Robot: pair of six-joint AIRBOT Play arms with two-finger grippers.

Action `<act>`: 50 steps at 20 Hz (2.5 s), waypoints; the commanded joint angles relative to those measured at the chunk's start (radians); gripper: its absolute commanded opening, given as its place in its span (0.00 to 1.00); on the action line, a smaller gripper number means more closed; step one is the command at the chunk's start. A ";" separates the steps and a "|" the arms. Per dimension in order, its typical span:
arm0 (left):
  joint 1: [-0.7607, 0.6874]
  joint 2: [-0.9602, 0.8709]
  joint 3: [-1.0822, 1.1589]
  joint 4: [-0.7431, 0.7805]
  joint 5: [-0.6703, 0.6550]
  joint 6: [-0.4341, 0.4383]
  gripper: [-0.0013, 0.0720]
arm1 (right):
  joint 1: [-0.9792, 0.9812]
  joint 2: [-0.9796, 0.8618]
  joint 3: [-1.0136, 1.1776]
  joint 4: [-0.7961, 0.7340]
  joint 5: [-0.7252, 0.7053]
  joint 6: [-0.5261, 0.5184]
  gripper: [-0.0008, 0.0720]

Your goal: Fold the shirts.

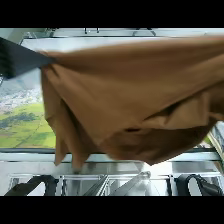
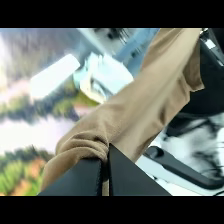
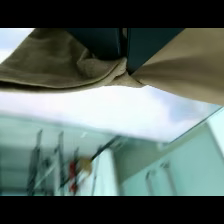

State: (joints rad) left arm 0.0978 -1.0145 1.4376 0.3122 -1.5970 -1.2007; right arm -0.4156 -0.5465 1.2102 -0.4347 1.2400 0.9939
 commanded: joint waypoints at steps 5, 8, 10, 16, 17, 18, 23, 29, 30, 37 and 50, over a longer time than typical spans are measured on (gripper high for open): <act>-0.062 -0.386 -0.393 0.010 0.051 0.244 0.05 | 0.145 -0.399 -0.454 0.069 -0.154 -0.153 0.03; -0.006 -0.587 -0.317 0.002 0.106 0.257 0.46 | 0.193 -0.642 -0.415 0.081 -0.327 -0.221 0.56; 0.061 -0.675 -0.196 0.002 0.093 0.205 0.48 | 0.172 -0.735 -0.327 0.080 -0.264 -0.221 0.56; 0.151 -0.710 -0.005 0.277 0.054 0.091 0.49 | 0.028 -0.680 -0.336 -0.220 0.017 0.006 0.54; 0.128 -0.703 -0.005 0.388 0.060 0.080 0.49 | 0.016 -0.654 -0.387 -0.294 0.030 0.056 0.54; 0.101 -0.703 -0.005 0.479 0.069 0.065 0.49 | 0.012 -0.621 -0.458 -0.343 0.026 0.098 0.54; -0.056 -0.708 -0.047 0.593 0.240 0.055 0.49 | 0.080 -0.486 -0.835 -0.248 -0.187 0.113 0.54; -0.209 -0.805 0.004 0.541 0.234 0.056 0.56 | 0.345 -0.563 -0.904 -0.044 -0.469 0.103 0.54; -0.230 -0.832 0.027 0.541 0.207 0.055 0.56 | 0.386 -0.593 -0.903 -0.012 -0.506 0.103 0.54; -0.338 -0.934 0.167 0.498 0.131 0.055 0.38 | 0.428 -0.688 -0.859 0.103 -0.506 0.023 0.03; -0.130 -0.844 0.309 0.230 0.046 -0.013 0.04 | -0.027 -0.397 -0.562 -0.329 -0.158 0.191 0.03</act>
State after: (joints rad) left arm -0.0727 -1.8877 1.7405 0.6163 -1.5410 -1.2072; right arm -0.3412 -0.9928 0.6113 -0.7158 1.0328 1.1767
